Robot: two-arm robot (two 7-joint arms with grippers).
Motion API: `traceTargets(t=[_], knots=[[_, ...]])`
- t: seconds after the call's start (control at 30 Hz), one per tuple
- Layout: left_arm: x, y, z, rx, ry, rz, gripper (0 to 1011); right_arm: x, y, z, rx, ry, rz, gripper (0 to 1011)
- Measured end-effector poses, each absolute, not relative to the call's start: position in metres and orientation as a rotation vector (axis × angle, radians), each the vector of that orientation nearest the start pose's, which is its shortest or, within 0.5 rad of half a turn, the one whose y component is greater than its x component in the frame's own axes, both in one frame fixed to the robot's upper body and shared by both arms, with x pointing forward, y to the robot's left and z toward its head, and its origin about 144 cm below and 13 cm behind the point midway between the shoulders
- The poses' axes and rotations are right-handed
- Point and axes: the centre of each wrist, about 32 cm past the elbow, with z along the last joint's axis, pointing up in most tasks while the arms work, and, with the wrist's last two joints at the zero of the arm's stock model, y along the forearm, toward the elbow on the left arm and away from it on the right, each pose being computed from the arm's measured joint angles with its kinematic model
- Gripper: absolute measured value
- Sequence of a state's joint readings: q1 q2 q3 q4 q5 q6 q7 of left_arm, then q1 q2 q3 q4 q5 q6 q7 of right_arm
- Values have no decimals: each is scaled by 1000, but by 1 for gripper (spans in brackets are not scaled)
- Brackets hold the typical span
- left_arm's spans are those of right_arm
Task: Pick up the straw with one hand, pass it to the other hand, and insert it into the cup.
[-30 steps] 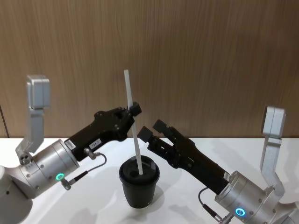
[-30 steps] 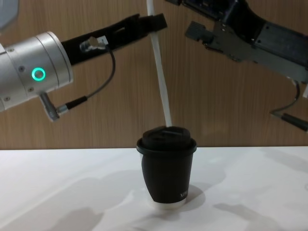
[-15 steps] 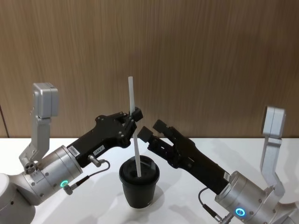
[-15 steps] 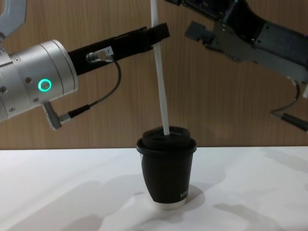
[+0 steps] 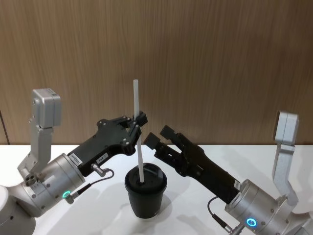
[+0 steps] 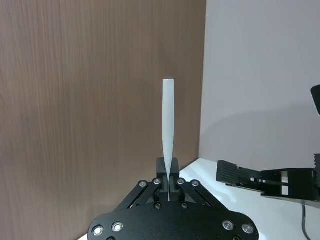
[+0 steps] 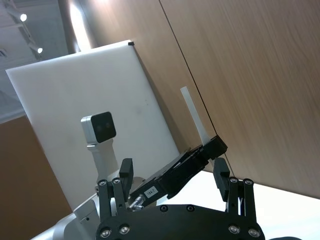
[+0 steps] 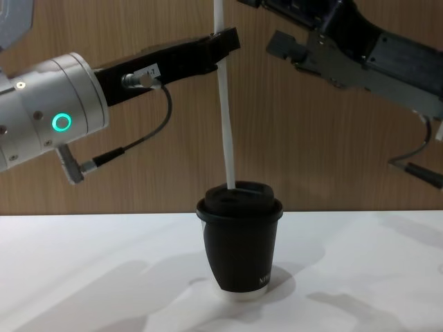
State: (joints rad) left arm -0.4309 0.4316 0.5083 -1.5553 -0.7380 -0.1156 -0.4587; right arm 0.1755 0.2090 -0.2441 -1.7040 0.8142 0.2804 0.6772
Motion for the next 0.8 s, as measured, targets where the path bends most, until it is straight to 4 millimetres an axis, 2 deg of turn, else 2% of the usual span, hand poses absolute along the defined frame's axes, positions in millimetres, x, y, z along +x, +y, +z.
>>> traceTargets(t=[0.8], knots=[[530,203,1252,-255,-205,710,14,490,-202,1231,441,327,-457,1001]])
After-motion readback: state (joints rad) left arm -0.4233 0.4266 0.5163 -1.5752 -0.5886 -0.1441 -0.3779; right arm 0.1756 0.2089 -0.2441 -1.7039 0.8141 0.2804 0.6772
